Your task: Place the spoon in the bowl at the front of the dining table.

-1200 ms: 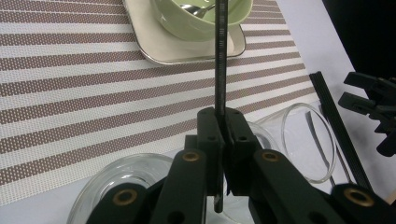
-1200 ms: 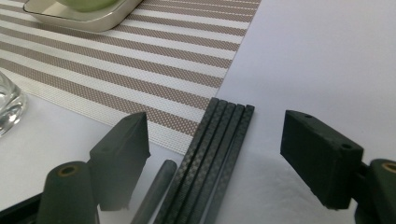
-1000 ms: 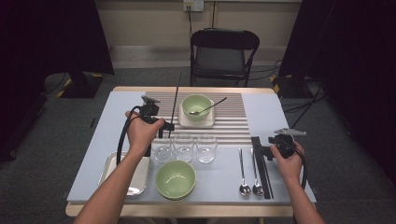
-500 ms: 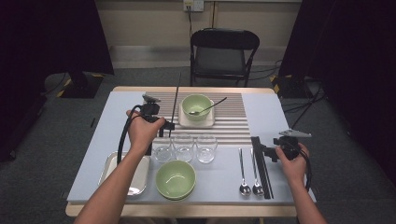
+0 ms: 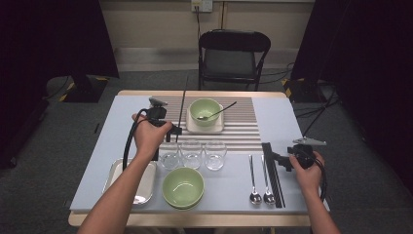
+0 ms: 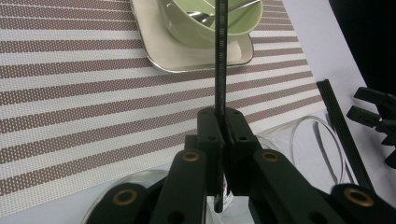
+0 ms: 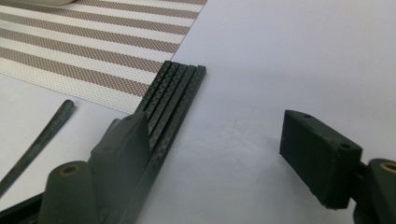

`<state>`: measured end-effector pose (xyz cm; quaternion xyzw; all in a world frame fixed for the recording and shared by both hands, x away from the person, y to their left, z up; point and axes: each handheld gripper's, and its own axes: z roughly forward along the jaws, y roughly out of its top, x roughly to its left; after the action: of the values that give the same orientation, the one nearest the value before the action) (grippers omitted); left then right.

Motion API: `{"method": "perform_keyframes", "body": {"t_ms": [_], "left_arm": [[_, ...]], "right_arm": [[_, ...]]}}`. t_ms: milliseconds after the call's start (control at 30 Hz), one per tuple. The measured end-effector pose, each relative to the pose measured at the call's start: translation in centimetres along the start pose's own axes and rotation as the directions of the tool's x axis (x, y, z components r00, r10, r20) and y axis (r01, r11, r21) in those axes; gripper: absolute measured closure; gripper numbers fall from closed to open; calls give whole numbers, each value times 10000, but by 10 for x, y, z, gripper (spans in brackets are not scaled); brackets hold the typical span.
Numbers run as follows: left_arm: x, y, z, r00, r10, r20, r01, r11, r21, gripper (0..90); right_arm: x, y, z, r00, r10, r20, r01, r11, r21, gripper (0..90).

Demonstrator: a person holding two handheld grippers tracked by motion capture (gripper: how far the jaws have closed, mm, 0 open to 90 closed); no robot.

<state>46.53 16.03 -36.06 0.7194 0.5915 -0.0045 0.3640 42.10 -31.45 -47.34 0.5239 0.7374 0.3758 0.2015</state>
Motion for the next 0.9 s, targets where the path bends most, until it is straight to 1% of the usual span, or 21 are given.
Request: {"method": "perform_keyframes", "body": {"t_ms": [100,267,300,333,433,500,533,633,667,733,767,900], "left_arm": [[1,0,1,10000,-27,-45,27,10000,18,870],[2,2,2,10000,-1,-55,1,10000,13,870],[2,2,2,9999,-69,-86,69,10000,-1,870],[2,2,2,9999,-48,-92,48,10000,21,870],[2,3,2,9999,-65,-124,65,10000,36,870],[3,4,2,10000,-29,-58,29,10000,46,869],[3,4,3,9999,-102,-44,103,9999,72,870],[4,5,5,9999,-106,-121,107,9999,102,870],[5,6,6,9997,-207,-125,208,9998,76,870],[6,7,6,9997,-201,-151,202,9997,98,870],[7,7,7,9995,-297,-129,298,9995,70,870],[10,8,8,9991,-331,-253,331,9994,32,869]], "right_arm": [[-1,-1,1,9999,-105,64,105,9999,43,232],[-4,-3,0,9999,-1,133,1,10000,-25,228],[-4,-3,-1,9998,-54,176,54,10000,-15,228],[-4,-3,-1,9997,-71,221,71,10000,18,228],[-5,-3,-1,9997,-9,253,8,10000,42,221],[-5,-3,-1,9995,23,313,-27,9999,108,214],[-5,-3,-1,9994,10,358,-15,9999,136,210],[-4,-3,0,9989,-52,464,38,9995,298,206],[-3,-3,1,9987,-121,497,105,9994,331,204],[-2,-3,1,9981,-189,584,168,9992,363,203],[-2,-3,1,9980,-212,603,189,9991,378,203],[-1,-3,2,9976,-291,630,263,9986,450,204]]}}
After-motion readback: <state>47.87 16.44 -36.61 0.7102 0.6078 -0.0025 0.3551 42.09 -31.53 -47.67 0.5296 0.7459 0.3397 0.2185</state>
